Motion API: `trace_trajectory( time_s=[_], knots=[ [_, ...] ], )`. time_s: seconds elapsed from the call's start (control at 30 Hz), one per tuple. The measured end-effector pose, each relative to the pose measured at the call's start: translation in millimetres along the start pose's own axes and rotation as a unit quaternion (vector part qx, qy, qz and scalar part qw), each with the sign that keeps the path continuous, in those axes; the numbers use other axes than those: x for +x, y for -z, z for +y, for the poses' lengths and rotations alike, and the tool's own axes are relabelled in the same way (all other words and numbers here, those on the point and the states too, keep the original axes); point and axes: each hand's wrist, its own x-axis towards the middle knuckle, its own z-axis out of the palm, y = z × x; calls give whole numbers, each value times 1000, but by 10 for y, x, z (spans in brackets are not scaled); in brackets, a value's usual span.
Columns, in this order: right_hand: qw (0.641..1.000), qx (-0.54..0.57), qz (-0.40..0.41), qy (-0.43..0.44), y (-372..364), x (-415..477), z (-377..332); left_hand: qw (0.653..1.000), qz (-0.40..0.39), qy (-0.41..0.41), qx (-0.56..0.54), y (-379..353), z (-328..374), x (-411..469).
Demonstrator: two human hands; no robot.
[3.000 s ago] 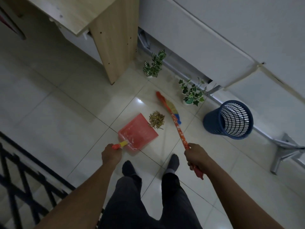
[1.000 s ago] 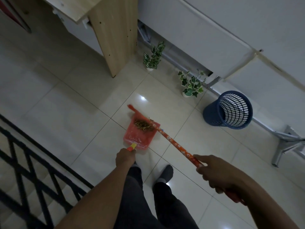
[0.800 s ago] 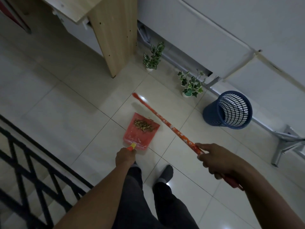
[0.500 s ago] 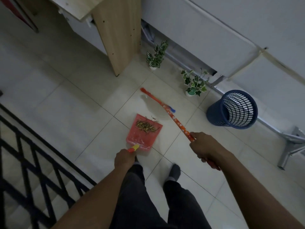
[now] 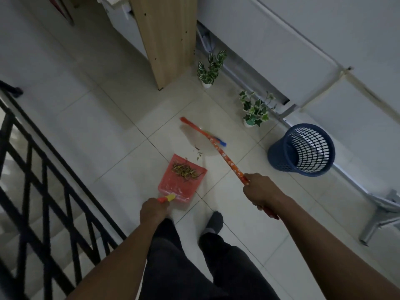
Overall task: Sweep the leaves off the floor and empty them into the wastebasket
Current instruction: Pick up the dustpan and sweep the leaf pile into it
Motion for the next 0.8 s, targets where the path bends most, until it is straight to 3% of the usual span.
trace_trajectory(
  time_s=[0.23, 0.53, 0.8],
  knots=[
    [999, -50, -8, 13, 90, 179, 153, 996, -9, 29, -86, -394, -35, -140],
    [987, -106, -116, 29, -76, -384, 528, 998, -12, 38, -52, -607, 58, -238],
    [989, -49, -141, 23, 396, -976, 581, 999, 1, 36, -9, -558, 81, -278]
  ],
)
